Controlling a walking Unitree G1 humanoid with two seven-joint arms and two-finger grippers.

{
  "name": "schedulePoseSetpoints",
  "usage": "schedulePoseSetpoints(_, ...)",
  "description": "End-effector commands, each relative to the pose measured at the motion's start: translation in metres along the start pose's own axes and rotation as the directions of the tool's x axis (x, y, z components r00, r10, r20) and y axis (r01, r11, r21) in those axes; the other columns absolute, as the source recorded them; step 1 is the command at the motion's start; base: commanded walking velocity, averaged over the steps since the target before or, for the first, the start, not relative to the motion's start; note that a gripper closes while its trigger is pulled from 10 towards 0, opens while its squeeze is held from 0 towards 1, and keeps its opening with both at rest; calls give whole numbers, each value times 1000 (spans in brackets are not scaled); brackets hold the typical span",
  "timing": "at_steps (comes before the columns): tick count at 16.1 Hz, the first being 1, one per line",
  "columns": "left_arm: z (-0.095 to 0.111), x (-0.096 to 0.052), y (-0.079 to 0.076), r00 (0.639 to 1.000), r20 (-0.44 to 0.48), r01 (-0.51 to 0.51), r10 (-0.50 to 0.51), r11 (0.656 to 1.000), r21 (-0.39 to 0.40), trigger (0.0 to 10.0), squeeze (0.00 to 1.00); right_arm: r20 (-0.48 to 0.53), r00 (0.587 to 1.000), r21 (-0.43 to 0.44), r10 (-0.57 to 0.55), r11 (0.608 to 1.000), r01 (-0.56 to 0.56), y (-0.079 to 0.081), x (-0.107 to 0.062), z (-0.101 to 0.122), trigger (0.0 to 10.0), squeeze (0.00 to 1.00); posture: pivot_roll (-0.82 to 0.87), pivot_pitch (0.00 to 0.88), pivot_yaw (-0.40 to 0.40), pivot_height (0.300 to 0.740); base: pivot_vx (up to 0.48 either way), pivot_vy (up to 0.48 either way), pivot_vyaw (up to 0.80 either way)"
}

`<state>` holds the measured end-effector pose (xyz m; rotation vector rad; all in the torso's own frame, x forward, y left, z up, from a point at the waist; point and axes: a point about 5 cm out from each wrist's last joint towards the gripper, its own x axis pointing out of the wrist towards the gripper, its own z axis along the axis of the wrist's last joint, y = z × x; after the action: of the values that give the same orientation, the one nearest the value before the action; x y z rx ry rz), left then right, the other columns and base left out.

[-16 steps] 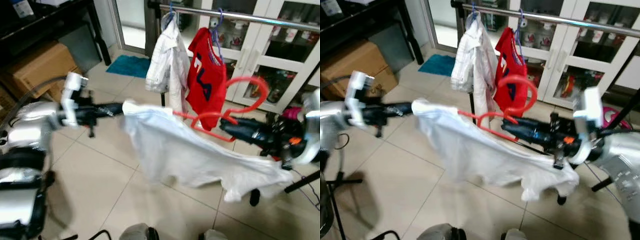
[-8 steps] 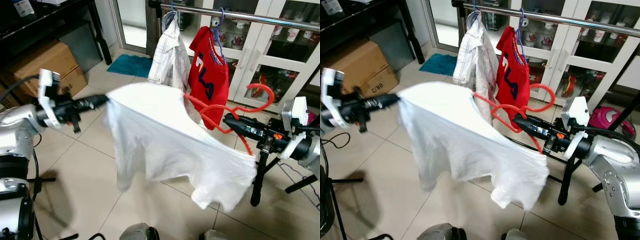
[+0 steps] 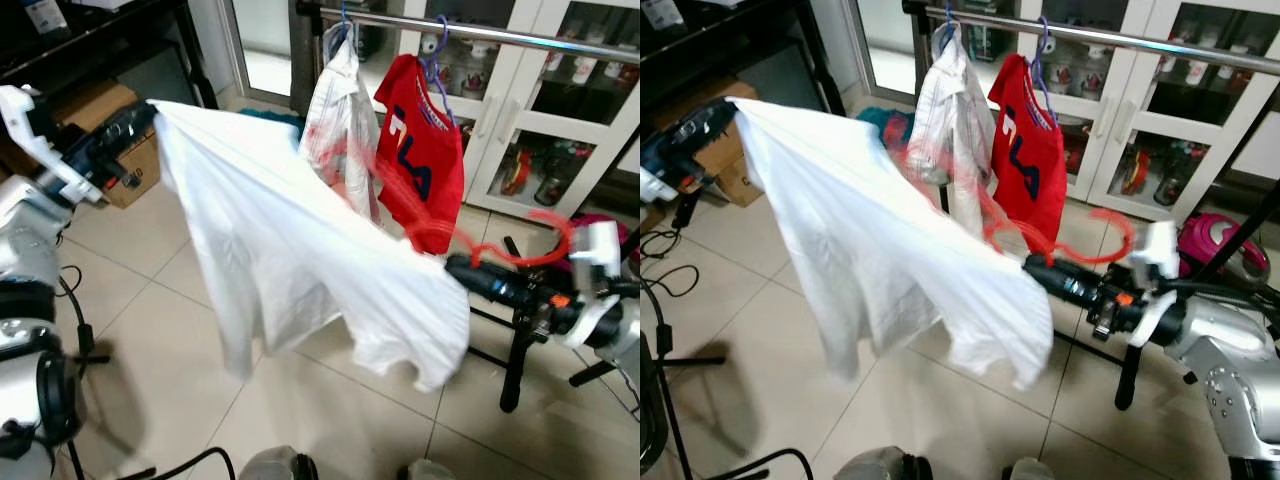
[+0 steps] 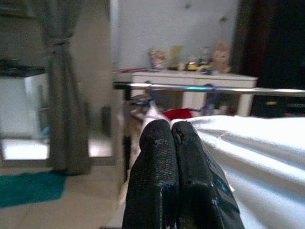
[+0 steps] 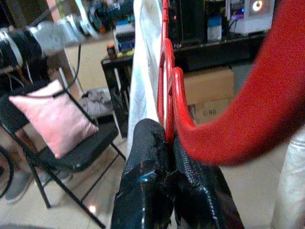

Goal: Hang hanger

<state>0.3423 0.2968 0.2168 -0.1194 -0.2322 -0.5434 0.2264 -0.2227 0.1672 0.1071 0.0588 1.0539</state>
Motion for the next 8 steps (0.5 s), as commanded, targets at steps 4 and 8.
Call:
schedulePoseSetpoints(4, -23, 12, -16, 998, -63, 14, -12, 999, 40, 0, 0, 133, 985, 32, -106, 994, 103, -3, 1, 11, 0, 0, -101, 0, 121, 740, 0, 0, 0)
schedulePoseSetpoints(8, -58, 50, -108, 907, -65, 412, -415, 910, -54, 0, 0, 232, 912, 131, -338, 940, 315, -17, 35, 12, 0, 0, -109, 0, 120, 740, 0, 0, 0)
